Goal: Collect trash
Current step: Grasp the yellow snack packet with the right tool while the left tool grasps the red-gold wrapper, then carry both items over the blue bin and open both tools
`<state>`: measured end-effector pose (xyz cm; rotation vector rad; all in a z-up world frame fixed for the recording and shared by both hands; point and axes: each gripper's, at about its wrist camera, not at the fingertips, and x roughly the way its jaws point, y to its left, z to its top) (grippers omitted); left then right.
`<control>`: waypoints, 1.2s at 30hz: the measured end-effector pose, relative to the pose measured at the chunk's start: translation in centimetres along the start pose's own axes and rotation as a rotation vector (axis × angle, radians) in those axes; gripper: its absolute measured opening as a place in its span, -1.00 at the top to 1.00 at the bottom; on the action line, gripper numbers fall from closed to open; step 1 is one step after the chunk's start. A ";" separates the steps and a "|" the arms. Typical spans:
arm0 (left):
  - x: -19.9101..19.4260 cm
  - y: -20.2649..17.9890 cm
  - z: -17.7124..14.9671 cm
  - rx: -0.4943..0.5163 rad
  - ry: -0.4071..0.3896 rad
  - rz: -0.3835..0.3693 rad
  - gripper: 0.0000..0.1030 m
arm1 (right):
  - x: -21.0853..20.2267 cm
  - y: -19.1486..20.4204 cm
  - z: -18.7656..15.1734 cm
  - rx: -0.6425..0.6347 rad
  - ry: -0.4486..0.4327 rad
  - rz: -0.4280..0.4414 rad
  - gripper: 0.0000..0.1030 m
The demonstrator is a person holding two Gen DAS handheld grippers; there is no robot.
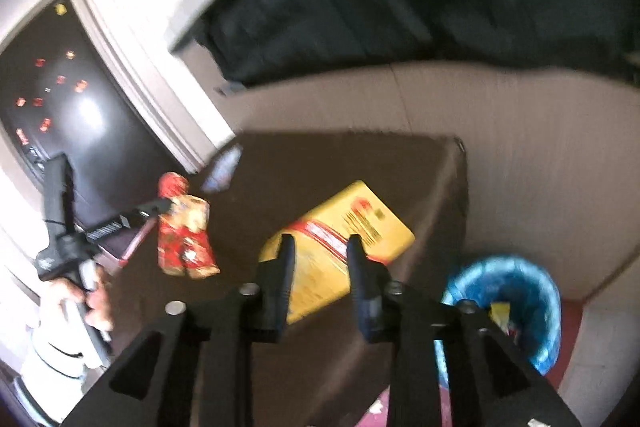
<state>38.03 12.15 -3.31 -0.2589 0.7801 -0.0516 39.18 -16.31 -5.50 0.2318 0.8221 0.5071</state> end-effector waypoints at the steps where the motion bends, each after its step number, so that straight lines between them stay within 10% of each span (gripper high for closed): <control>1: 0.5 -0.1 -0.2 -0.001 0.009 -0.006 0.81 | 0.5 -0.4 -0.3 0.004 0.014 -0.011 0.47; 11: 4.0 -0.4 -0.8 0.028 0.060 -0.028 0.81 | 6.6 -6.0 -0.9 0.189 0.049 0.023 0.47; 19: 5.1 0.2 -0.9 0.010 0.079 -0.040 0.81 | 9.7 -1.5 0.6 0.078 0.083 0.157 0.47; 22: 4.8 0.2 -0.9 0.014 0.074 -0.050 0.81 | 10.9 0.2 0.7 0.056 0.103 0.169 0.89; 36: -3.3 -4.9 1.9 0.122 -0.085 -0.078 0.82 | 0.3 3.6 4.0 -0.086 -0.115 -0.036 0.98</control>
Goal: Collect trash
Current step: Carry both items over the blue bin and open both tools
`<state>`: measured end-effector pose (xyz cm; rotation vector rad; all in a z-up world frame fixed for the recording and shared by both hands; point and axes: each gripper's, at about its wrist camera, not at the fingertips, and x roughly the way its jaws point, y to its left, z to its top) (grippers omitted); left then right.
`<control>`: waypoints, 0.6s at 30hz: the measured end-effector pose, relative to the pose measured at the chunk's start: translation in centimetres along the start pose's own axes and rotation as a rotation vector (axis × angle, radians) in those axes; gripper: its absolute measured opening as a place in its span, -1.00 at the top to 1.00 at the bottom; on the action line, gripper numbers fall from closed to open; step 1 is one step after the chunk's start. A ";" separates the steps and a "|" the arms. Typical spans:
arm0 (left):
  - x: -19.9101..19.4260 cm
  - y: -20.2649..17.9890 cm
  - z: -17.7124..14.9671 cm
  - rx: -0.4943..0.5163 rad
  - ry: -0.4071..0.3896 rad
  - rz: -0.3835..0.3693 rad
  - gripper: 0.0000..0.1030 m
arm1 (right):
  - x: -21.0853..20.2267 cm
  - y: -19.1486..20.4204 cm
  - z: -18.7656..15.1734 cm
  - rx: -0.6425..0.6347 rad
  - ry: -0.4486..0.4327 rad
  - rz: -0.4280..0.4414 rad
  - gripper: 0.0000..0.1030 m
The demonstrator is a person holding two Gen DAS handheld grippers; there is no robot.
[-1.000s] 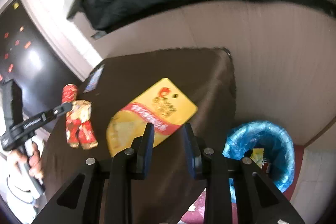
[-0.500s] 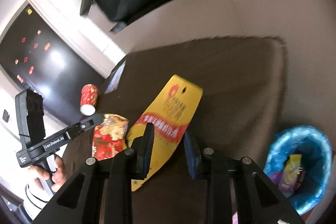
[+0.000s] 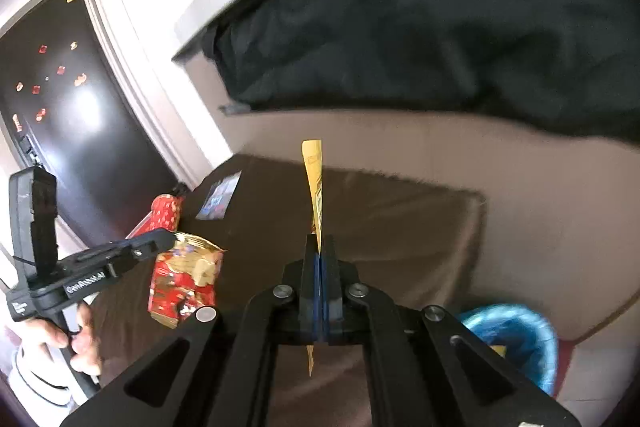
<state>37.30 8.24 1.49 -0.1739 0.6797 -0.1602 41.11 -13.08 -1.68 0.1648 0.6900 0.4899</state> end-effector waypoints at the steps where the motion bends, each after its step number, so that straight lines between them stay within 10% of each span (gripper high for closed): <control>1: -0.5 -1.1 0.3 0.013 -0.014 -0.010 0.82 | -1.1 -0.2 0.1 -0.003 -0.011 -0.013 0.98; 10: 1.1 -12.4 -0.3 0.132 -0.009 -0.122 0.82 | -11.5 -5.5 -1.0 0.011 -0.114 -0.171 0.98; 18: 10.1 -21.0 -4.4 0.208 0.145 -0.156 0.82 | -14.5 -13.0 -4.1 0.105 -0.097 -0.278 0.98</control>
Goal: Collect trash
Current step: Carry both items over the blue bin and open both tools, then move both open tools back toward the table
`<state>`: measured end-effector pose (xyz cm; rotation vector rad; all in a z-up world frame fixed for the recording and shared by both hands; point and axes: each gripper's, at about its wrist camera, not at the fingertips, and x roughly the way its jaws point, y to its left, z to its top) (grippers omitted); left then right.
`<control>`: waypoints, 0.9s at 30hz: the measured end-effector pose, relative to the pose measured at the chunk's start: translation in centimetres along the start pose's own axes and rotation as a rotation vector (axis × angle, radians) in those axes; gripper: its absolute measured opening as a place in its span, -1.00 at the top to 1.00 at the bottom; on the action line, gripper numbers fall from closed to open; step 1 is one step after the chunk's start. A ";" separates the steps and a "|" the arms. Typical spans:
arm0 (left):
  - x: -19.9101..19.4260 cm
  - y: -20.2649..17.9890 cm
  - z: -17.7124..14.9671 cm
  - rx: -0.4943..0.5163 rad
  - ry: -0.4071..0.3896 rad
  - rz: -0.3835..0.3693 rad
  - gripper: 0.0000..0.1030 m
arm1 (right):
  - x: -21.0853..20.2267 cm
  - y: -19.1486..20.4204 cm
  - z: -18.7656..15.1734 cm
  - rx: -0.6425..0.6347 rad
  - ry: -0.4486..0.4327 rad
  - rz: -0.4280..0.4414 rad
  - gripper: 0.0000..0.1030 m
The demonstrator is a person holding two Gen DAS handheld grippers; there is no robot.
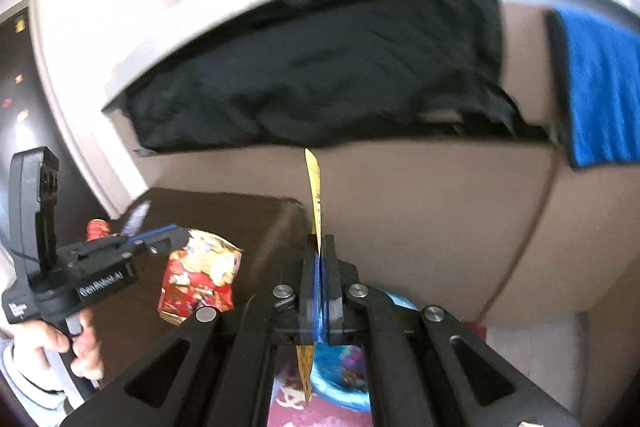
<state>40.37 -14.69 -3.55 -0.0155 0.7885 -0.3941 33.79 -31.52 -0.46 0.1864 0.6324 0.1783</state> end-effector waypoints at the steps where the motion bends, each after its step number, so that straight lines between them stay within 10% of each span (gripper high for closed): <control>1: 1.3 -0.5 -0.3 0.008 0.021 0.000 0.82 | 0.4 -0.9 -0.4 0.010 0.012 -0.007 0.98; 14: 14.5 -1.2 -4.2 0.019 0.268 0.016 0.81 | 11.4 -8.3 -8.4 0.127 0.226 -0.030 0.97; 27: 16.0 -0.6 -4.8 -0.048 0.313 -0.010 0.45 | 13.7 -9.1 -9.9 0.173 0.298 0.021 0.62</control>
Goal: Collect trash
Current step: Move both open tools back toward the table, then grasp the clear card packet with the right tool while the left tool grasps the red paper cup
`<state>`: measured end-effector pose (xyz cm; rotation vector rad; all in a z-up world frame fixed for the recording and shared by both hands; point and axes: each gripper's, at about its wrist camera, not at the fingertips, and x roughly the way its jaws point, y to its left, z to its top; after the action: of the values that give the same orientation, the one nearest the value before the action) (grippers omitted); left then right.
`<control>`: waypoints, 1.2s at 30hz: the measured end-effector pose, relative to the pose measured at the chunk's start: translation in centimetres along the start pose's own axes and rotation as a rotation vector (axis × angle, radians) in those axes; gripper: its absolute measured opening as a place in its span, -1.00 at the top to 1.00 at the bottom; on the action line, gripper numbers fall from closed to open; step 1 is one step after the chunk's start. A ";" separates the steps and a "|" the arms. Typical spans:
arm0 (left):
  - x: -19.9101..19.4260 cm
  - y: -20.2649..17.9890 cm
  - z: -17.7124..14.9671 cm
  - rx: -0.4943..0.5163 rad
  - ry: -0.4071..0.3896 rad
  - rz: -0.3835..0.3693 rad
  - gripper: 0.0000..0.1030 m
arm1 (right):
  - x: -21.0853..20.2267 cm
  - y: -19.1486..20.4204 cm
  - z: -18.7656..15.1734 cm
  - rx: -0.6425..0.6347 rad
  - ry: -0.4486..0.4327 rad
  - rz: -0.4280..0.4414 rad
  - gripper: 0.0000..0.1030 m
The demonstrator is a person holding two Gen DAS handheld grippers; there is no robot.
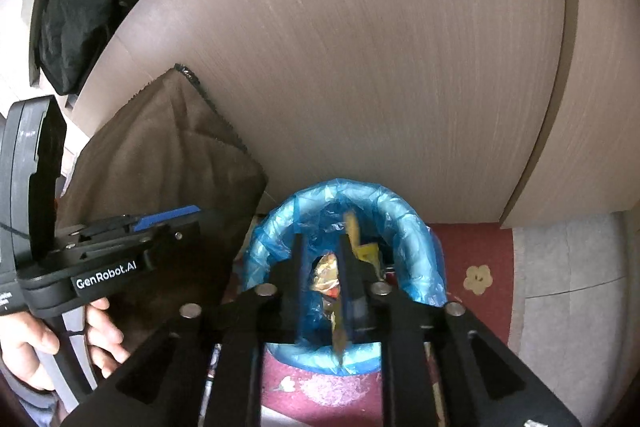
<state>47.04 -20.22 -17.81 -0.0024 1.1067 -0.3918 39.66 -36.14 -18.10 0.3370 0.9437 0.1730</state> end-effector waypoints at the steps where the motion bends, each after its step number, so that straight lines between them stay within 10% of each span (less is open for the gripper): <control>1: -0.2 0.0 0.0 -0.004 -0.004 -0.008 0.45 | 0.0 0.1 -0.1 -0.005 0.003 -0.002 0.62; 12: -11.5 3.9 -0.1 -0.041 -0.184 -0.071 0.45 | -4.8 5.8 1.7 -0.111 -0.067 -0.025 0.62; 20: -21.8 16.0 -2.8 -0.178 -0.334 0.105 0.43 | -6.6 18.4 4.2 -0.269 -0.090 0.113 0.35; 30: -30.4 35.8 -8.2 -0.500 -0.436 0.325 0.39 | 1.6 36.3 5.6 -0.466 0.052 0.283 0.35; 36: -31.5 44.8 -11.6 -0.690 -0.451 0.306 0.32 | 9.5 44.2 6.9 -0.464 0.153 0.382 0.35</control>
<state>38.51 33.47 -4.48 -0.5019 0.7316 0.2710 50.89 6.53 -5.85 0.0699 0.9518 0.7630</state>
